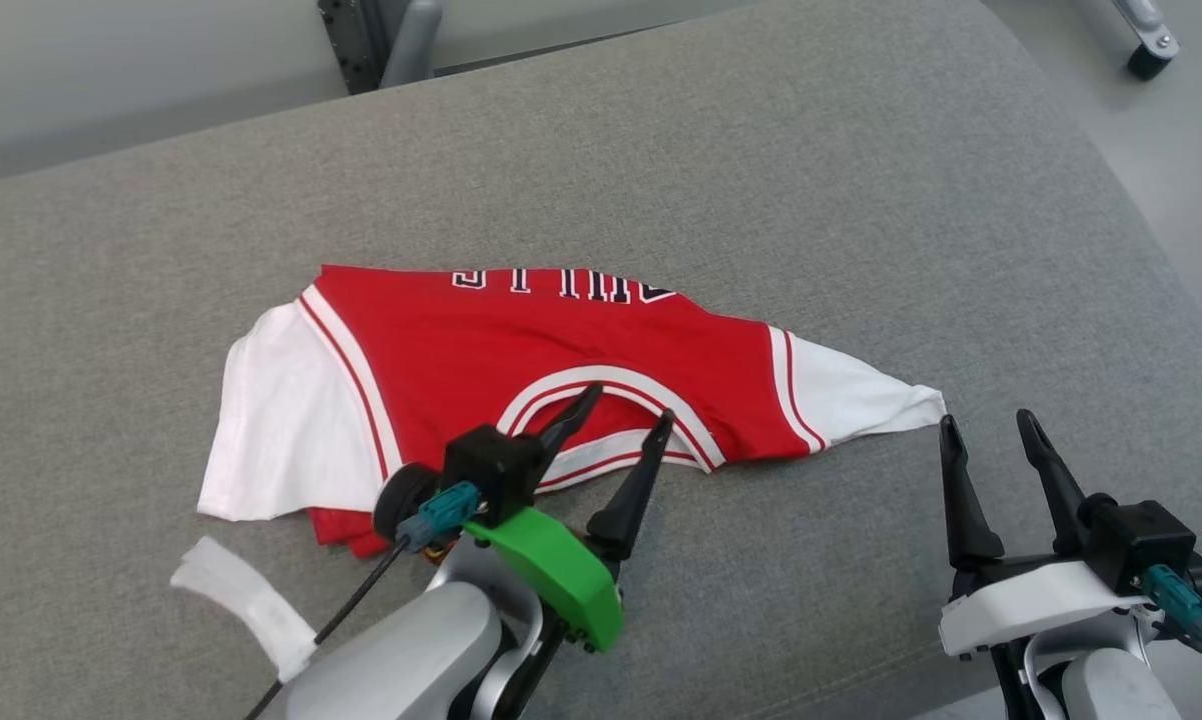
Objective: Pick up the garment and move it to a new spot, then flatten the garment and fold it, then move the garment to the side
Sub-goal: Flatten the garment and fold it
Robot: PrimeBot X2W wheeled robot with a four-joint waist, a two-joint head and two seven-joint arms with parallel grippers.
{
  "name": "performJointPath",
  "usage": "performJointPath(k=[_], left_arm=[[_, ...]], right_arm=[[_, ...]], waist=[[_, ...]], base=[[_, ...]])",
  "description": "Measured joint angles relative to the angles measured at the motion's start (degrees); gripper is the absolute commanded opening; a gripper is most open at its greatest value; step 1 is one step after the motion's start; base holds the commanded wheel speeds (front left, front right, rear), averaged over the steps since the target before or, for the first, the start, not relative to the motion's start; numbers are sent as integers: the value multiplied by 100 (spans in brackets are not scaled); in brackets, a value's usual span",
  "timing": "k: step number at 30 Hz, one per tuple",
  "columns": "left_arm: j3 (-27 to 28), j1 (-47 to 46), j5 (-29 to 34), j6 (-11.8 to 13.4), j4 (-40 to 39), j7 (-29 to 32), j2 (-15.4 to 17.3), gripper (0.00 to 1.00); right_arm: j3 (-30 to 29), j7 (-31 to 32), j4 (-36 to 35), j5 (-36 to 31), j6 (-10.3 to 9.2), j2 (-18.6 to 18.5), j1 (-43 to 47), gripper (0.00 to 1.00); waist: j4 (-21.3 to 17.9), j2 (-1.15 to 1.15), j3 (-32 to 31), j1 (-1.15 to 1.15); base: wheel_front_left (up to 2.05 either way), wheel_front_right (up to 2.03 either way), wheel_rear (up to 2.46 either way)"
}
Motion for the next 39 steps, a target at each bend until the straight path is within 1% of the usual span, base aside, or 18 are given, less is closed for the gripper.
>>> performJointPath(k=[2, 5, 8, 9, 12, 15, 16, 23, 30, 31, 32, 33, 34, 35, 36, 39], left_arm=[[216, 290, 151, 156, -151, -11, 151, 100], [686, 706, 568, 381, -319, -32, 331, 100], [1216, 1208, 680, 441, -352, -41, 389, 100], [1302, 1324, 739, 439, -313, -41, 397, 100], [1613, 1594, 817, 378, -97, -41, 417, 100], [1788, 1772, 805, 242, 207, -42, 450, 100], [1788, 1772, 805, 242, 207, -42, 450, 100], [1830, 1742, 690, -115, 853, -41, 355, 100], [1911, 1556, 659, -254, 1178, -41, 257, 100], [1908, 1540, 659, -270, 1205, -41, 242, 91], [1904, 1536, 659, -291, 1227, -41, 230, 67], [1896, 1534, 659, -314, 1257, -41, 222, 45], [1893, 1531, 659, -322, 1289, -41, 214, 34], [1891, 1522, 659, -330, 1315, -41, 209, 20], [1890, 1516, 659, -354, 1337, -41, 204, 0], [1879, 1511, 659, -387, 1365, -41, 185, 0]], right_arm=[[-16, 0, -3, -56, 0, 1, 74, 100], [-32, 0, -23, -116, 0, -1, 125, 100], [-21, 0, -40, -147, 0, 0, 135, 100], [-14, 0, -41, -160, 0, 1, 138, 100], [12, 0, -41, -178, 0, 0, 147, 100], [48, 0, -43, -183, 0, 1, 146, 100], [48, 0, -43, -183, 0, 1, 146, 100], [85, 0, -44, -188, 0, 1, 144, 100], [77, 0, -37, -186, 0, 0, 144, 100], [73, 0, -37, -183, 0, -1, 144, 100], [71, 0, -37, -183, 0, -1, 144, 100], [73, 0, -36, -182, 0, 0, 144, 100], [71, 0, -34, -182, 0, 0, 144, 100], [69, 0, -31, -181, 0, 0, 144, 100], [63, 0, -29, -180, 0, 0, 144, 100], [49, 0, -26, -174, 0, 0, 146, 100]], waist=[[90, 0, -103, 0], [241, 0, -221, 0], [385, 0, -306, 0], [426, 0, -330, 0], [528, 0, -388, 0], [575, 0, -408, 0], [575, 0, -408, 0], [513, 0, -343, 0], [382, 0, -302, 0], [369, 0, -294, 0], [358, 0, -288, 0], [347, 0, -283, 0], [337, 0, -280, 0], [329, 0, -280, 0], [325, 0, -281, 0], [325, 0, -293, 0]], base=[[0, 0, 0], [0, 0, 0], [0, 0, 0], [0, 0, 0], [0, 0, 0], [0, 0, 0], [0, 0, 0], [0, 0, 0], [0, 0, 0], [0, 0, 0], [0, 0, 0], [0, 0, 0], [0, 0, 0], [0, 0, 0], [0, 0, 0], [0, 0, 0]])
